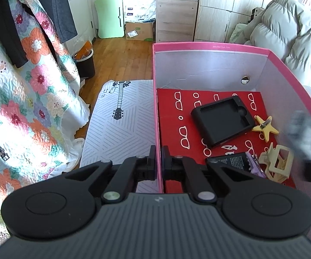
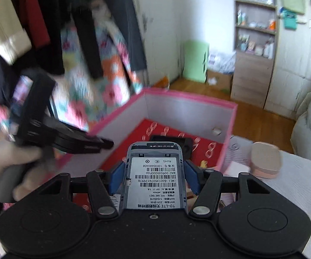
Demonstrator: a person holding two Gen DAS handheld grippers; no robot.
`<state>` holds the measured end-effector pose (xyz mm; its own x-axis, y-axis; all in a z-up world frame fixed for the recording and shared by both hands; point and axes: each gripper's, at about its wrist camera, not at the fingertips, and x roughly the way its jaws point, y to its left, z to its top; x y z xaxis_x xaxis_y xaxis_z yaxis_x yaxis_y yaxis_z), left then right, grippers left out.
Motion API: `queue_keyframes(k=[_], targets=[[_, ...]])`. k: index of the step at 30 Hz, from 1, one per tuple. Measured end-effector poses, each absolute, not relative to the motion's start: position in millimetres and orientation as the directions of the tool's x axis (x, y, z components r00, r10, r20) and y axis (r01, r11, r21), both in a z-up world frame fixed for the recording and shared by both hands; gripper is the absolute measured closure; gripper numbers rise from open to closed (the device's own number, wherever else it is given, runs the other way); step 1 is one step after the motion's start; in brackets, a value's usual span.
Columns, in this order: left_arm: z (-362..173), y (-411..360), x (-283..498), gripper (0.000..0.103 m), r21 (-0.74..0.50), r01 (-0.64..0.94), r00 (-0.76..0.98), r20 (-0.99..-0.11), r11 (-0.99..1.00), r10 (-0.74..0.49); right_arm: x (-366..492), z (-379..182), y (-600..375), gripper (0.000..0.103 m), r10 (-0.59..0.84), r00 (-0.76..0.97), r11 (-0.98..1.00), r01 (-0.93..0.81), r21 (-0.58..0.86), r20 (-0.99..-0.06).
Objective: Organize rigid objects
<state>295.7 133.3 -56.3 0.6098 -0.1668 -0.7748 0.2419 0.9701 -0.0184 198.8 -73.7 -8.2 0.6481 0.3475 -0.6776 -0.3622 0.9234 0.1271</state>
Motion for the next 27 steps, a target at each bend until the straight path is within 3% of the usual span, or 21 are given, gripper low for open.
queue_keyframes(k=[6,14,17,24,27], targets=[[-57,130,296,0.1,0.008,0.245,0.616,-0.773,0.97,-0.149,242,-20,-74,0.036,0.364,0.604,0.926,-0.317,0.205,-0.709],[-57,130,296,0.1,-0.01,0.24,0.616,-0.771,0.971,-0.16,207,5,-135,0.032,0.351,0.776,0.932,-0.233,0.279,-0.524],[-57,130,296,0.1,-0.003,0.242,0.618,-0.771,0.97,-0.156,194,2,-168,0.021,0.245,0.831,0.96,-0.136,0.245,-0.499],[-56,133,295,0.099,-0.016,0.234,0.617,-0.77,0.972,-0.161,183,-43,-205,0.021,0.134,0.807,0.974,-0.002,0.225,-0.574],[-56,133,295,0.099,-0.008,0.235,0.618,-0.771,0.972,-0.156,179,-62,-207,0.03,0.127,0.791,0.975,0.01,0.22,-0.599]])
